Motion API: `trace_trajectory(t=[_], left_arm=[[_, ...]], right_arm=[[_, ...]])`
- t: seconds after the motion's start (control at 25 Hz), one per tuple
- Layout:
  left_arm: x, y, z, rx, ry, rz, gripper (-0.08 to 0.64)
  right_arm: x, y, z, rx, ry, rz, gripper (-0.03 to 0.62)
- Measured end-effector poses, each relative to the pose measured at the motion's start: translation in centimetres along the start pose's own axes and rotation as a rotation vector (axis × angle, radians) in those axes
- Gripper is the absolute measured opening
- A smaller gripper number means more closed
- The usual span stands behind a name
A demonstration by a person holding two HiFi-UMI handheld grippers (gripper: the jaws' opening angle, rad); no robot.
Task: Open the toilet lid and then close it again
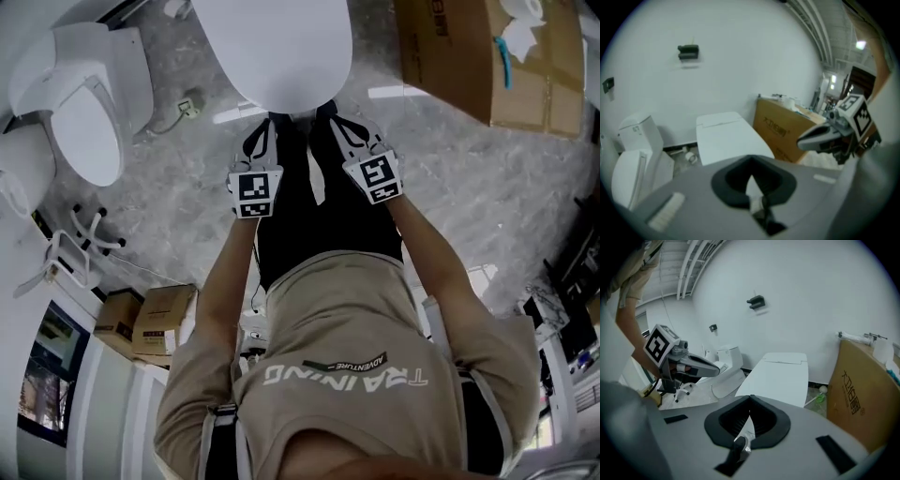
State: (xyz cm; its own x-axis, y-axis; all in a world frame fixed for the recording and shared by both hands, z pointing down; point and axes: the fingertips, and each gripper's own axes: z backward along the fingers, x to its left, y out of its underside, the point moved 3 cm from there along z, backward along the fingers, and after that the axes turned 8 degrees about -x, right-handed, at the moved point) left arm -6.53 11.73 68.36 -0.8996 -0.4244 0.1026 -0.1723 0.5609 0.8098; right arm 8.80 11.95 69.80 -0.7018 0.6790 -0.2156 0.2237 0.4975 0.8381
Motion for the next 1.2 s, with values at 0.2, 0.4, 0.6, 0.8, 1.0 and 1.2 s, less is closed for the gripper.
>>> trace_trajectory(t=[0.2,0.4,0.6,0.8,1.0,1.2], left_arm=[[0.9,5.7,-3.3,0.053,0.005,0.058,0.003],[0.8,11.1,-5.3,0.107,0.016,0.069,0.003],[0.4,15.8,-6.7,0.156,0.008,0.099,0.003],[0.2,19.7,-7.8,0.202,0.022,0.101,0.003],[0.6,21.0,-8.9,0.210,0.023,0.099,0.003],[1.4,20.8,-9.4,0.187,0.033,0.092,0.003]], right_arm=[[-0.6,6.5,-2.9,0.060,-0.038,-0.013,0.014],[-1.9,12.2,-4.7,0.129,-0.007,-0.041,0.014],[-3.5,16.2,-6.2,0.185,0.011,-0.074,0.014],[-3.0,18.5,-7.2,0.233,-0.011,-0.099,0.014],[-3.8,19.5,-8.2,0.229,0.017,-0.128,0.014],[-3.4,19.1,-9.0,0.198,0.020,-0.129,0.014]])
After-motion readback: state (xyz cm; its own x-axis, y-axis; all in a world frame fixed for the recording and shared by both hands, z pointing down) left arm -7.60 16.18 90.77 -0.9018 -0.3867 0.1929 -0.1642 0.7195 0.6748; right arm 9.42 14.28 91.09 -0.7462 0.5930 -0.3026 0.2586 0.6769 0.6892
